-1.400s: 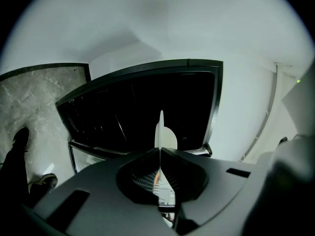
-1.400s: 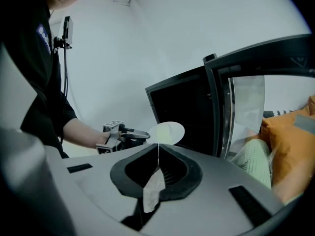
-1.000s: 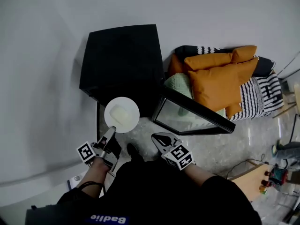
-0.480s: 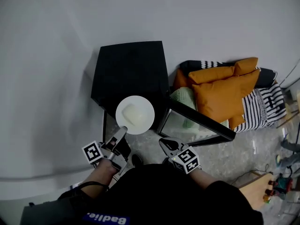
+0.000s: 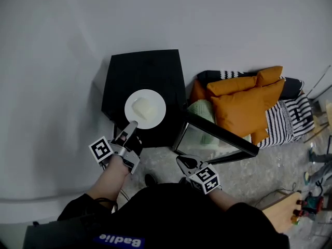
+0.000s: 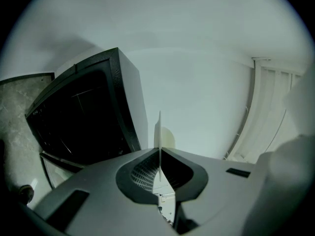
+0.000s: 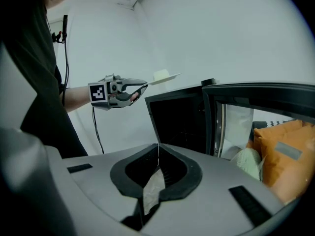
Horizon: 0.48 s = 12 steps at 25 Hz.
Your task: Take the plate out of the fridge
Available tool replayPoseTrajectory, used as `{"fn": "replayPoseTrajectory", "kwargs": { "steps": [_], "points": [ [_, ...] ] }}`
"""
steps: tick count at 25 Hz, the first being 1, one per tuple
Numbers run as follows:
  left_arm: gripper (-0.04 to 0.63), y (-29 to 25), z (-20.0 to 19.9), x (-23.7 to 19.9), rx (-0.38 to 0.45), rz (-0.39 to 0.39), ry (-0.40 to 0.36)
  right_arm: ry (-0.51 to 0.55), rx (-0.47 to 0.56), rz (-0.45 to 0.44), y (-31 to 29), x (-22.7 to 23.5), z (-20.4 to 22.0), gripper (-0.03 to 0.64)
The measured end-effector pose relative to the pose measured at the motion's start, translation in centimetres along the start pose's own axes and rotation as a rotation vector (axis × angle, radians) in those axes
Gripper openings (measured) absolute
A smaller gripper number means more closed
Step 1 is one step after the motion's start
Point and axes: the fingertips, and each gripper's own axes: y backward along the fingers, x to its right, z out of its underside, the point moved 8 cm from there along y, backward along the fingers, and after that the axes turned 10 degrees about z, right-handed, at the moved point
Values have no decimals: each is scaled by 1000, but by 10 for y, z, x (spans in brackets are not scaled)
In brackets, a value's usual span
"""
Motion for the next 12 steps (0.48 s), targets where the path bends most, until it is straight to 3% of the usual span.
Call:
{"fn": "replayPoseTrajectory", "kwargs": {
  "steps": [12],
  "points": [
    [21,-32,-21,-30,81,-32,29,-22,-16,47,5,4,9,9]
  ]
}}
